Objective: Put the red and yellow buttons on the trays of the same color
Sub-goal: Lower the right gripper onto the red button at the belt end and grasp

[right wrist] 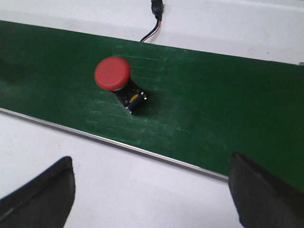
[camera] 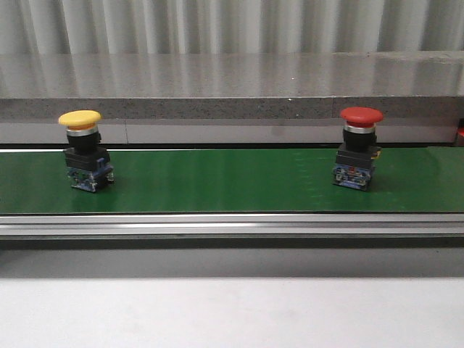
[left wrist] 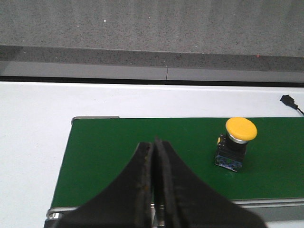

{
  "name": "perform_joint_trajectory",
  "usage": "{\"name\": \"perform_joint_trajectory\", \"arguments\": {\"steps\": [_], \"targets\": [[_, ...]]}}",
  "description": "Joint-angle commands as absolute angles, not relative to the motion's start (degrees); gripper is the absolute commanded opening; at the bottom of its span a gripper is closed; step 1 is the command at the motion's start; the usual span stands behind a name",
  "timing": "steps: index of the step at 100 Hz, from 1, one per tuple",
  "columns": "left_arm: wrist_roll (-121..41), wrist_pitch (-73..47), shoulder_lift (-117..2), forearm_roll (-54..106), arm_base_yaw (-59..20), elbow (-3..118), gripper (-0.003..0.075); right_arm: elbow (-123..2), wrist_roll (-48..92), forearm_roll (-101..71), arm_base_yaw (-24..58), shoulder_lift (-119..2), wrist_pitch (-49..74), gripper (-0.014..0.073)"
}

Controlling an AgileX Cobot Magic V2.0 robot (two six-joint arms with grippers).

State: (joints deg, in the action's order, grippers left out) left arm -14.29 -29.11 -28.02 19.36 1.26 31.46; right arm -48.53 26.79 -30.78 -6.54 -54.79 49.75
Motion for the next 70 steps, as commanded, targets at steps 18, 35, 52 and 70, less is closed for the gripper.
{"name": "perform_joint_trajectory", "arguments": {"steps": [18, 35, 52, 70], "targets": [[-14.49, -24.88, -28.11, 20.81, 0.81, 33.0, -0.002, -49.89, 32.35, -33.51, -0.44, -63.09, 39.54, 0.0647], [-14.49, -24.88, -28.11, 20.81, 0.81, 33.0, -0.002, -49.89, 33.54, -33.46, 2.7, -67.67, 35.0, 0.0647], [-14.49, -24.88, -28.11, 20.81, 0.81, 33.0, -0.002, -49.89, 35.38, -33.31, 5.01, -71.78, 28.29, 0.0647], [-14.49, -24.88, -28.11, 20.81, 0.81, 33.0, -0.002, -49.89, 35.38, -31.23, 5.05, -76.43, 21.88, 0.0647]]}}
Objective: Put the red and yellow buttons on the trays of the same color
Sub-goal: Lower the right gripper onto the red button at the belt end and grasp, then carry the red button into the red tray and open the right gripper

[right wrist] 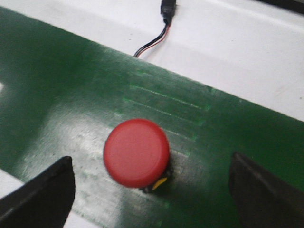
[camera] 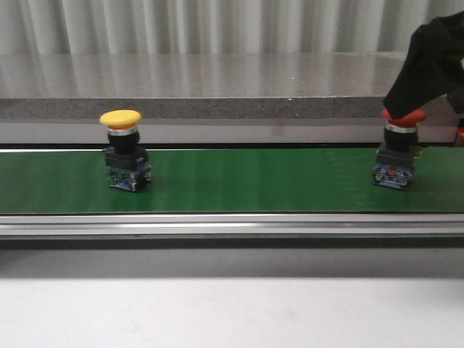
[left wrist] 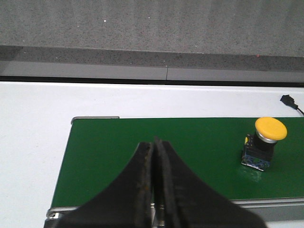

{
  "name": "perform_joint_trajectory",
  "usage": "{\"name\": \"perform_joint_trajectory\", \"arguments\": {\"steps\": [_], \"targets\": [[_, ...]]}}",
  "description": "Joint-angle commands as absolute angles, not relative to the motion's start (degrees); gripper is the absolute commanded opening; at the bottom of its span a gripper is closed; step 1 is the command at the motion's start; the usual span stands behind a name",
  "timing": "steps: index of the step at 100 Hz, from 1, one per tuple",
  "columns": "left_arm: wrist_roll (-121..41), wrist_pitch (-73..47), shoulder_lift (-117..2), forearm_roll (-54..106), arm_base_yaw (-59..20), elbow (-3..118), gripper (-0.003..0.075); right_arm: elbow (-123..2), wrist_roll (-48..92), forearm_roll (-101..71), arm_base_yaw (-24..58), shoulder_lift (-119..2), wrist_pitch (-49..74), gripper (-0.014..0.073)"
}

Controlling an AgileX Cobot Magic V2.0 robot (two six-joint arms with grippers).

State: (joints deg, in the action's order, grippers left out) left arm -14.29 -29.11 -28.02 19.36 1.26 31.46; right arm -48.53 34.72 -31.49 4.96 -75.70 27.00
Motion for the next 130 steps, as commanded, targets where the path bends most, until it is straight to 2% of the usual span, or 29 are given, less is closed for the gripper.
{"name": "perform_joint_trajectory", "arguments": {"steps": [1, 17, 22, 29, 41, 46, 51, 78, 111, 130], "targets": [[-14.49, -24.88, -28.11, 20.81, 0.81, 33.0, -0.002, -49.89, 35.38, -31.09, 5.05, -76.79, 21.77, 0.0647], [-14.49, -24.88, -28.11, 20.81, 0.81, 33.0, -0.002, -49.89, 35.38, -30.73, 5.05, -80.61, 19.11, 0.0642], [-14.49, -24.88, -28.11, 20.81, 0.81, 33.0, -0.002, -49.89, 35.38, -30.73, 5.05, -81.51, 18.96, 0.0612], [-14.49, -24.88, -28.11, 20.81, 0.81, 33.0, -0.002, -49.89, 35.38, -30.73, 5.05, -81.87, 18.96, 0.0505], [-14.49, -24.88, -28.11, 20.81, 0.81, 33.0, -0.002, -50.39, 35.32, -30.73, 5.05, -81.52, 20.14, 0.0215], [-14.49, -24.88, -28.11, 20.81, 0.81, 33.0, -0.002, -51.17, 35.25, -30.73, 5.0, -81.36, 21.72, 0.0132], [-14.49, -24.88, -28.11, 20.81, 0.81, 33.0, -0.002, -52.18, 35.07, -30.73, 4.77, -81.12, 23.83, 0.0094], [-14.49, -24.88, -28.11, 20.81, 0.81, 33.0, -0.002, -62.23, 32.58, -30.73, -2.0, -80.71, 32.26, 0.0091], [-14.49, -24.88, -28.11, 20.81, 0.81, 33.0, -0.002, -73.56, 30.34, -30.73, -21.49, -81.26, 35.43, 0.0091], [-14.49, -24.88, -28.11, 20.81, 0.81, 33.0, -0.002, -79.61, 28.92, -30.73, -29.18, -85.59, 34.89, 0.0091]]}}
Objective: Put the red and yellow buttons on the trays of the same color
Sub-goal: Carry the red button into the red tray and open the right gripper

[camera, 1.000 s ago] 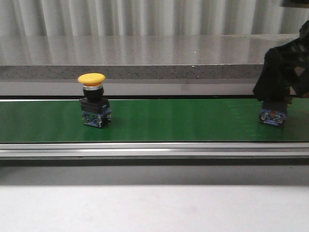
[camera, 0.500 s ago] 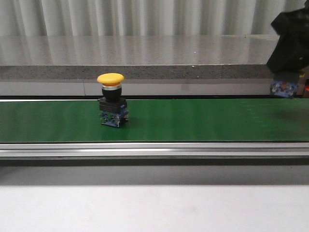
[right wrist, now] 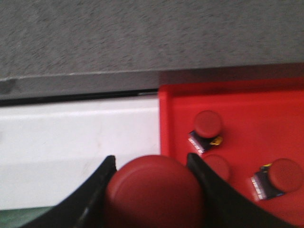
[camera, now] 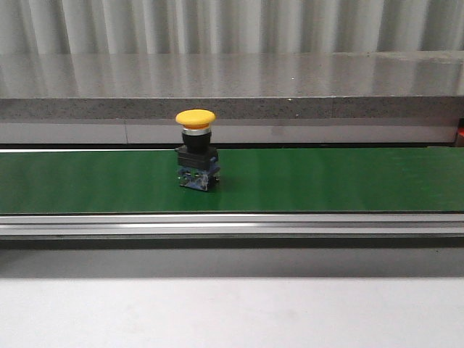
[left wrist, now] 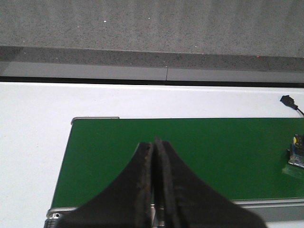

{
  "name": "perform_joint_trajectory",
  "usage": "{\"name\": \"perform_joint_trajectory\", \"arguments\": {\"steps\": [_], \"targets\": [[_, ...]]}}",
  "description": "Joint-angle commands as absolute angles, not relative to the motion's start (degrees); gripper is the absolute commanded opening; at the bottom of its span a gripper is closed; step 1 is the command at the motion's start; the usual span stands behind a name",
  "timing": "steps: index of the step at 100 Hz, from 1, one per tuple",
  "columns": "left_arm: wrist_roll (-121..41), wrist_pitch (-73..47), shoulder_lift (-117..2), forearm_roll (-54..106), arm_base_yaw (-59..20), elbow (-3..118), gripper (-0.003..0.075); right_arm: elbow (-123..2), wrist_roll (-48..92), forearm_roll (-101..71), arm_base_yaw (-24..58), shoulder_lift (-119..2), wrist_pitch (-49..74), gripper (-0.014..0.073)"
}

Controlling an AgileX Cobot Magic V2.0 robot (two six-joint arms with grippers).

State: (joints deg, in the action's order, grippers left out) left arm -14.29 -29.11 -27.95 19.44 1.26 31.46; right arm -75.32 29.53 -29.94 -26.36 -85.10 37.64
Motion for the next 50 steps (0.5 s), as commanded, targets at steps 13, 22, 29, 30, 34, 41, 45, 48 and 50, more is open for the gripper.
{"name": "perform_joint_trajectory", "arguments": {"steps": [13, 22, 29, 30, 34, 41, 45, 48, 50], "targets": [[-14.49, -24.88, -28.11, 20.81, 0.81, 33.0, -0.002, -84.2, 28.82, -30.73, -31.31, -91.0, 34.57, 0.0091], [-14.49, -24.88, -28.11, 20.81, 0.81, 33.0, -0.002, -87.91, 28.82, -30.73, -31.85, -95.42, 34.04, 0.0091], [-14.49, -24.88, -28.11, 20.81, 0.81, 33.0, -0.002, -90.84, 28.82, -30.73, -31.95, -98.84, 33.13, 0.0091], [-14.49, -24.88, -28.11, 20.81, 0.81, 33.0, -0.002, -91.45, 28.82, -30.68, -31.95, -99.51, 33.07, 0.0091], [-14.49, -24.88, -28.11, 20.81, 0.81, 33.0, -0.002, -92.89, 28.82, -30.61, -31.95, -101.18, 32.75, 0.0091], [-14.49, -24.88, -28.11, 20.81, 0.81, 33.0, -0.002, -95.76, 28.82, -30.14, -31.95, -104.32, 32.74, 0.0091], [-14.49, -24.88, -28.11, 20.81, 0.81, 33.0, -0.002, -97.14, 28.82, -30.05, -31.95, -106.03, 32.74, 0.0091], [-14.49, -24.88, -28.11, 20.81, 0.81, 33.0, -0.002, -97.91, 28.82, -30.05, -31.95, -107.06, 32.69, 0.0091], [-14.49, -24.88, -28.11, 20.81, 0.81, 33.0, -0.002, -98.45, 28.82, -30.05, -31.95, -107.8, 32.63, 0.0091]]}}
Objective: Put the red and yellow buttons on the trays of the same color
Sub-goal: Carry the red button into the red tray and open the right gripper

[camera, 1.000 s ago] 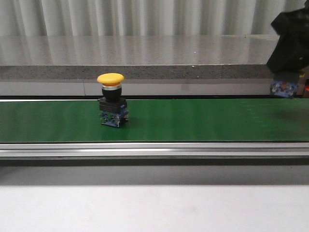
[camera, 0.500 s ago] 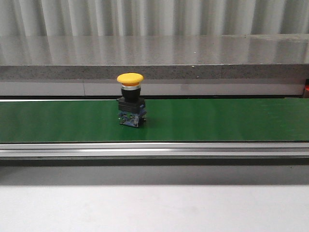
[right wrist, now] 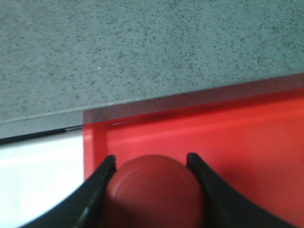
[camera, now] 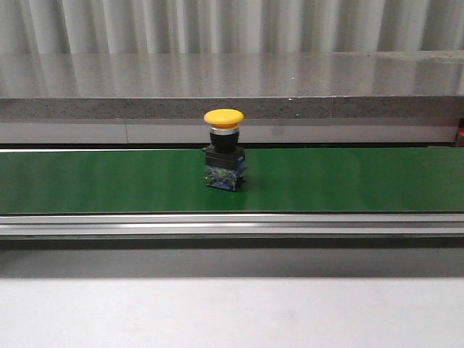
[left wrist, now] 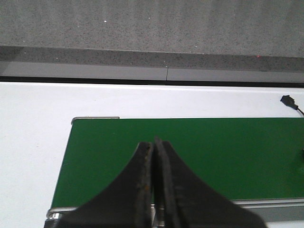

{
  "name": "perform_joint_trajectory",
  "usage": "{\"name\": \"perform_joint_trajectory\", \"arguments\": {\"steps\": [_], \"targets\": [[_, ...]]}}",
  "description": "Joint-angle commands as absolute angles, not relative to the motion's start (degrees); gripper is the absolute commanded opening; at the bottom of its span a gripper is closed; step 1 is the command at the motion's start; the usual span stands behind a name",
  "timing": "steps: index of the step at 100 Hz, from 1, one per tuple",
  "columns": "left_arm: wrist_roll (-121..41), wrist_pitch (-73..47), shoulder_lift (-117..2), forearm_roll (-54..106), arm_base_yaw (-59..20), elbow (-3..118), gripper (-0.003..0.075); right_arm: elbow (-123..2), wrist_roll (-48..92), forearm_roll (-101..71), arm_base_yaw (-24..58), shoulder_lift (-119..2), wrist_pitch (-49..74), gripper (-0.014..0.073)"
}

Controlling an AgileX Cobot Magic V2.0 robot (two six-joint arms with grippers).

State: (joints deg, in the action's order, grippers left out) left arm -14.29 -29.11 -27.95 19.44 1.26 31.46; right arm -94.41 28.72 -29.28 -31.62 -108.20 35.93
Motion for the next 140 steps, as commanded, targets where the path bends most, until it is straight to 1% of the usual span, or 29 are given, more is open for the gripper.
{"name": "perform_joint_trajectory", "arguments": {"steps": [1, 32, 51, 106, 112, 121, 128, 140], "targets": [[-14.49, -24.88, -28.11, 20.81, 0.81, 33.0, -0.002, -98.81, 28.82, -30.05, -31.95, -108.29, 32.63, 0.0091], [-14.49, -24.88, -28.11, 20.81, 0.81, 33.0, -0.002, -102.78, 28.82, -29.27, -31.95, -115.74, 31.15, 0.0092], [-14.49, -24.88, -28.11, 20.81, 0.81, 33.0, -0.002, -102.78, 28.82, -26.26, -31.95, -117.75, 28.42, 0.0092], [-14.49, -24.88, -28.11, 20.81, 0.81, 33.0, -0.002, -102.78, 28.82, -25.27, -31.95, -122.44, 26.57, 0.0096], [-14.49, -24.88, -28.11, 20.81, 0.81, 33.0, -0.002, -102.78, 28.82, -25.27, -31.95, -122.81, 26.57, 0.0115], [-14.49, -24.88, -28.11, 20.81, 0.81, 33.0, -0.002, -102.78, 28.82, -25.27, -31.95, -123.35, 26.48, 0.0173], [-14.49, -24.88, -28.11, 20.81, 0.81, 33.0, -0.002, -102.78, 28.82, -25.27, -31.95, -123.51, 26.48, 0.0237], [-14.49, -24.88, -28.11, 20.81, 0.81, 33.0, -0.002, -102.78, 28.82, -25.27, -31.95, -123.51, 25.82, 0.0376]]}}
